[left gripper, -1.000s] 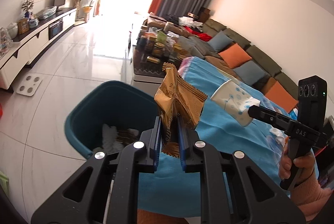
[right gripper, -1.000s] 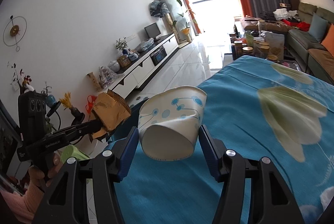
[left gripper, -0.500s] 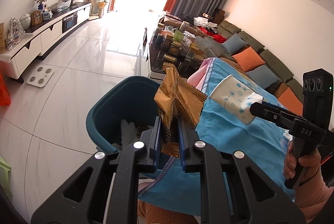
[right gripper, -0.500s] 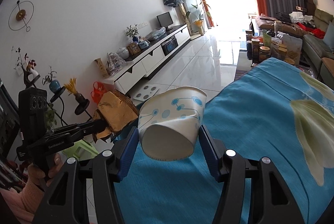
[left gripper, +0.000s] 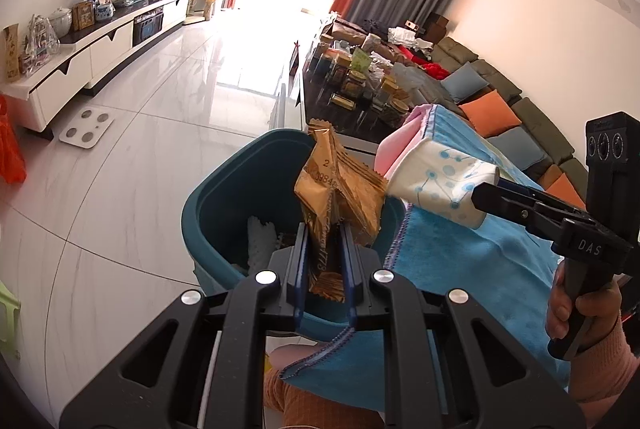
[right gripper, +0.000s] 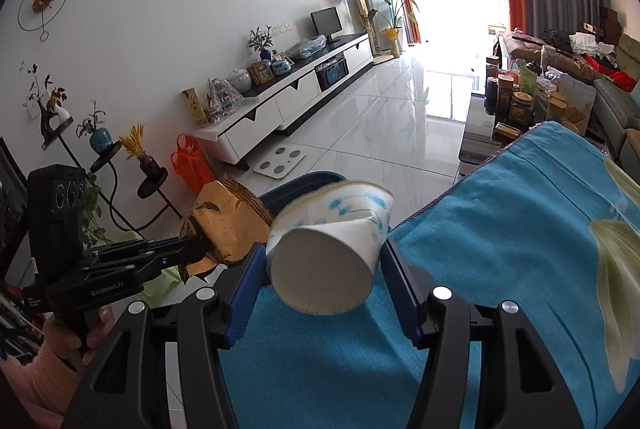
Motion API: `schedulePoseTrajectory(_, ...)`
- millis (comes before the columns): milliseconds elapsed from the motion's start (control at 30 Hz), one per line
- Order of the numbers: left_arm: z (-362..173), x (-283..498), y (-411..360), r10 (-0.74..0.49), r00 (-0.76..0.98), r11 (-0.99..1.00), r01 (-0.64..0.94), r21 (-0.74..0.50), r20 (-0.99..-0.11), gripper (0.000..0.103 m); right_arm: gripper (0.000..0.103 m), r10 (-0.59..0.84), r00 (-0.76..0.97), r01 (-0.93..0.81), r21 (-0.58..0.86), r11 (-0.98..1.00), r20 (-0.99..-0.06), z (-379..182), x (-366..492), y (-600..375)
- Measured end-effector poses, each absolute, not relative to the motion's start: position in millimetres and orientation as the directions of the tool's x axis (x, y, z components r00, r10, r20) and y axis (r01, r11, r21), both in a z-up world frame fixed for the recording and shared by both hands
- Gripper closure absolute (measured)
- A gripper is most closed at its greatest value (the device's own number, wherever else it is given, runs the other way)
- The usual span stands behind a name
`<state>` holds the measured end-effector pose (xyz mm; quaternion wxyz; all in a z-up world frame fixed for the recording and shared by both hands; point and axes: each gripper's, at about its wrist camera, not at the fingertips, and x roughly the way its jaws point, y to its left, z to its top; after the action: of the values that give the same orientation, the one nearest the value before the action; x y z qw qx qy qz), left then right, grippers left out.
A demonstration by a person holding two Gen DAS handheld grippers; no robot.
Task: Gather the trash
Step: 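Carry the gold bag with the left gripper over the bin while the right gripper carries the cup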
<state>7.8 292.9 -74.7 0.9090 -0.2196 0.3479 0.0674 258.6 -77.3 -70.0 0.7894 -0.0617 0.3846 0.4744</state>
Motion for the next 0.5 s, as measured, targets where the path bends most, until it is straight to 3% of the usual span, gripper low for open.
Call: schedulePoseTrajectory(500, -95.1, 31.8, 290.6, -0.023, 0.710, 0.889, -0.308, -0.340, -0.704, 0.088, 0.046, 0.663, 0.231, -0.804, 0.244, 0.543, -0.712, -82.7, 260.1, -49.3)
